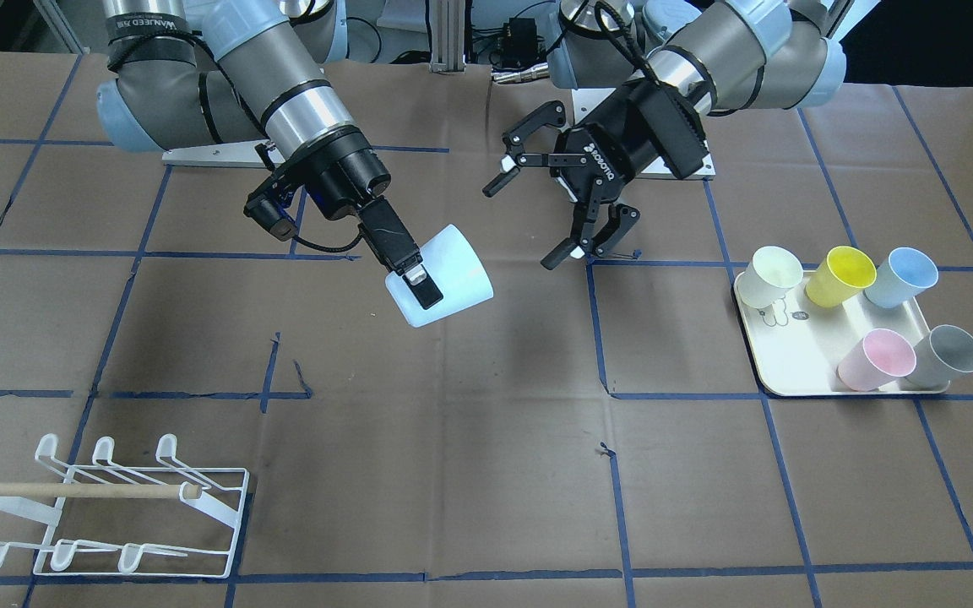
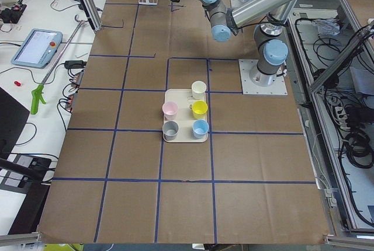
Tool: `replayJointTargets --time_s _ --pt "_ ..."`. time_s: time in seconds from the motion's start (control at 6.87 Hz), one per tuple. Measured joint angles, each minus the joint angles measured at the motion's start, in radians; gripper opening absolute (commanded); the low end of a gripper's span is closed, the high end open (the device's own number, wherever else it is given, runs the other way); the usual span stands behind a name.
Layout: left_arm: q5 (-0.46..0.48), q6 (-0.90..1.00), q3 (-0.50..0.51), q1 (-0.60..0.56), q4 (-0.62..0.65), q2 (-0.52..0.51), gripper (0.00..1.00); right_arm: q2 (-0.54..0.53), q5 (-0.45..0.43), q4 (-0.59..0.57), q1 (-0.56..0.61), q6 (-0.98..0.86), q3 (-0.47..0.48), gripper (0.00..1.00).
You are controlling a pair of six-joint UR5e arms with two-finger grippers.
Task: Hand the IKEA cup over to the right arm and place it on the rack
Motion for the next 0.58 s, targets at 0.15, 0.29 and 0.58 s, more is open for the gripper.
replayJointTargets --time_s 0.15,0.29,0.58 --pt "0.012 0.001 0.008 0.045 -0.113 0.047 0.99 0.026 -0.016 -0.004 -0.037 -0.143 -0.019 0.09" --pt "0.079 0.003 0.032 0.068 -0.266 0.093 0.99 0.042 -0.053 -0.005 -0.076 -0.307 -0.042 0.09" --pt "0.312 0.004 0.172 0.075 -0.620 0.110 0.99 0.053 -0.189 -0.005 -0.137 -0.642 -0.084 0.08"
